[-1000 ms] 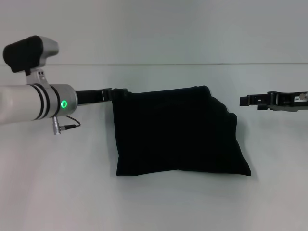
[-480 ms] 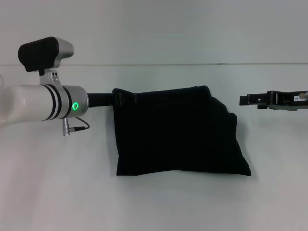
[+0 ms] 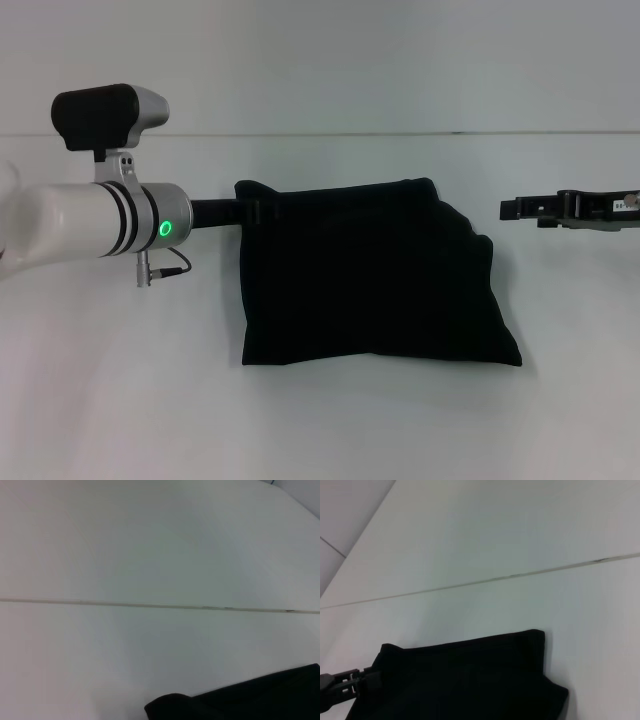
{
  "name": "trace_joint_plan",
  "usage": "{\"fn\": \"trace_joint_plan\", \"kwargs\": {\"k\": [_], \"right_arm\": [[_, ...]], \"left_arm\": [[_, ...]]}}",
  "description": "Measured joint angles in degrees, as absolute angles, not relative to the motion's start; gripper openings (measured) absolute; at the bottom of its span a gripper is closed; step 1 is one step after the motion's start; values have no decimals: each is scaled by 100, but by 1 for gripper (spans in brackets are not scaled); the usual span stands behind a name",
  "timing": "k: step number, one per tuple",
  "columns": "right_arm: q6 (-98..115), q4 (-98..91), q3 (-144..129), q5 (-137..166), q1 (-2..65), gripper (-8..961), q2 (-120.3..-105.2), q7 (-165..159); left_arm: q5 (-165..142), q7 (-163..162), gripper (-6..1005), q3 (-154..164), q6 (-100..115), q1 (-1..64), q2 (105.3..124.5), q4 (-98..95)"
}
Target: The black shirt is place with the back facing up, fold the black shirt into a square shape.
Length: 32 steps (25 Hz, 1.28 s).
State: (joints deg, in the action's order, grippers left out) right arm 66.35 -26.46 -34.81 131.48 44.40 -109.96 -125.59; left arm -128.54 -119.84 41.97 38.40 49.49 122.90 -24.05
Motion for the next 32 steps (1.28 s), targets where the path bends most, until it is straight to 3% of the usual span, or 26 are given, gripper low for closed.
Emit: {"fn": "trace_joint_plan", "kwargs": {"k": [14,22,32], "right_arm": [[6628,-2645,-3478,13139,4407,821,-11031,-12406],[6506,-2645,-3432,13114,4384,820,-11090,-12272],[6430,-2645,-3470,13113,4391,819,-11120,-12260]], "left_arm": [[-12855,-11976,99,4204,3753,5045,12295,-2401],[-12859,-11985,32,4216,3768,5280,12244,-2414],[-12870,-11982,39,4219,3716,5388,12200,-2378]]}}
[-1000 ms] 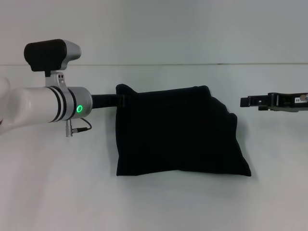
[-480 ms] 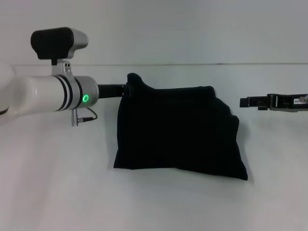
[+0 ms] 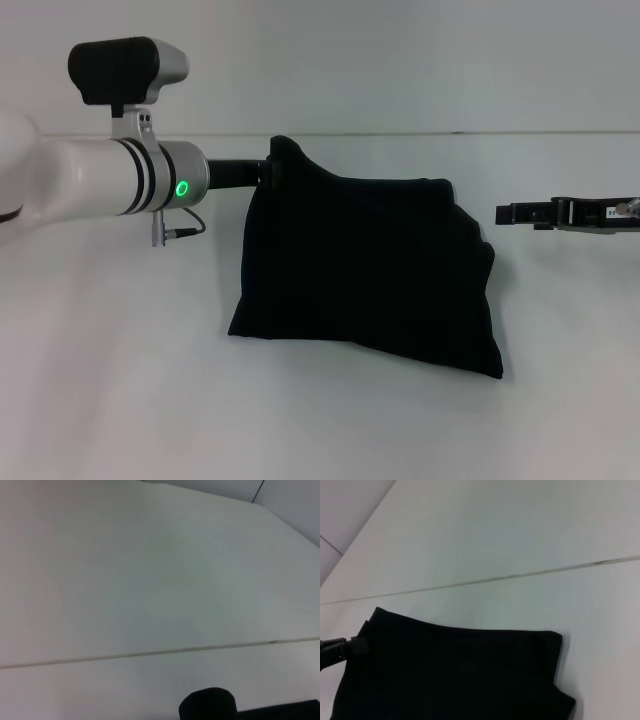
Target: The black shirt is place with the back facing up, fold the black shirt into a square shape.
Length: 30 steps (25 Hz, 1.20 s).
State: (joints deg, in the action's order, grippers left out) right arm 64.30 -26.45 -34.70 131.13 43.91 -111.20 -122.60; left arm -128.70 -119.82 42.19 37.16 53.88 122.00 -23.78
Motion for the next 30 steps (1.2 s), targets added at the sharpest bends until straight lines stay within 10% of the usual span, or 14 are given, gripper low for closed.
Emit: {"fn": "trace_joint_plan", "kwargs": {"k": [14,30], "right_arm": [[6778,-2965,-3411,11984,4186,818,-11200,-10854],[7794,-3819,-3937,11694,3946,817,-11246,-9138]], "left_arm": [[-12860,-11994,228,4206,4036,4580,12351,-3953],[-11909,-9606,899,4313,7437,4211,12390,-4649]]}}
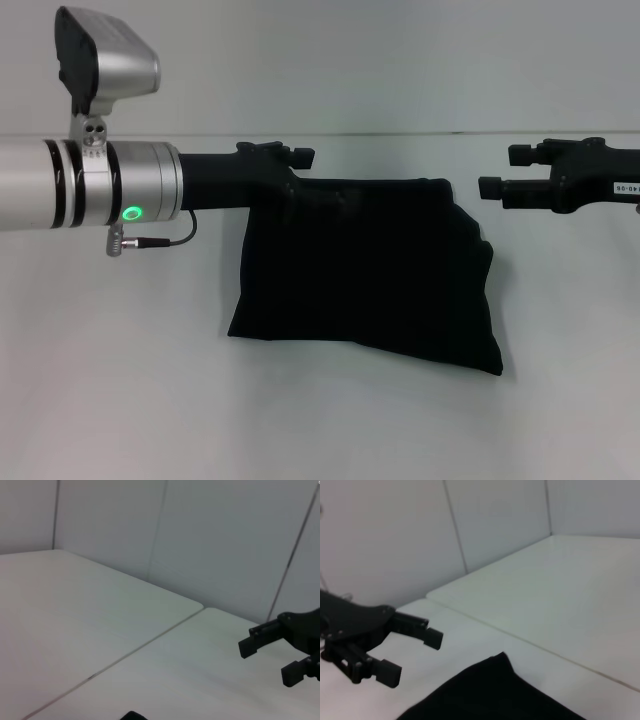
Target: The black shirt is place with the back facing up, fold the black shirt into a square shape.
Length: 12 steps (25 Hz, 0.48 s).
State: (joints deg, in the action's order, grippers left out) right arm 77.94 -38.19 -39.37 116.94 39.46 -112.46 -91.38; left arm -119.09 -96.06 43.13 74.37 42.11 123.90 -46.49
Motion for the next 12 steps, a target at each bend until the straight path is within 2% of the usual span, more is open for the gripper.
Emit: {"fn": "trace_joint_plan", "kwargs": {"k": [7,12], "right_arm": [[7867,-4201,-4323,11930,3878,785,-11249,-9128],[7728,-4269,-4344,12113,3952,746,-11361,-9122]], "left_arm": [[-12088,-8928,954,4486,7761,4158,12377,-4706],[-12300,-8890,943,4685,7815,4159,12392,-4864]]}}
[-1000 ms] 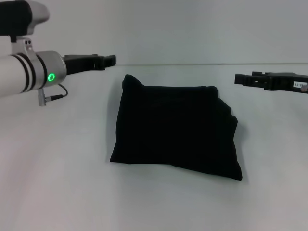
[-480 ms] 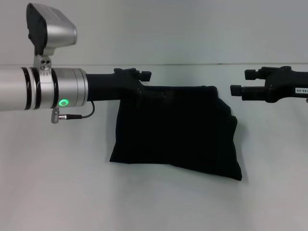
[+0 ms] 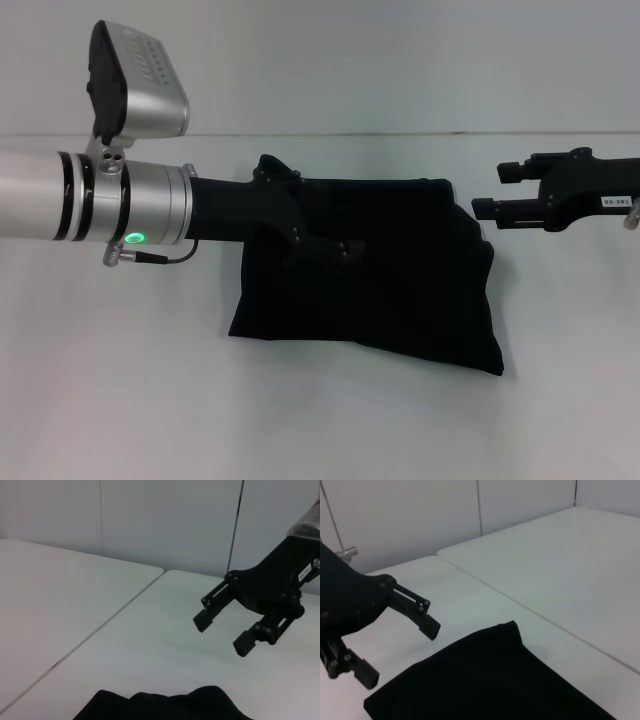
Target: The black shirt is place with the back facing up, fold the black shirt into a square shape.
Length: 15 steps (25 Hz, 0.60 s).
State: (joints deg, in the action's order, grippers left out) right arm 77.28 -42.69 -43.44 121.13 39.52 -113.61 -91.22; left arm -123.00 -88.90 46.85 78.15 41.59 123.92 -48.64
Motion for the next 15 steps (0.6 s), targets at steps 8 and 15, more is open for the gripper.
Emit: {"fn": "trace_joint_plan", "kwargs": {"k": [8,15], "right_arm": [[7727,-4266,-4350,12119,3968,740,-11370,-9177],[7710,-4251,-4359,12264,3973,937,-11385,-9178]], "left_arm": [[-12305,-8974,939,4676,7832,4182,12380,-4878],[-12324,-8974,946,4690,7855,4186,12368,-4878]]}}
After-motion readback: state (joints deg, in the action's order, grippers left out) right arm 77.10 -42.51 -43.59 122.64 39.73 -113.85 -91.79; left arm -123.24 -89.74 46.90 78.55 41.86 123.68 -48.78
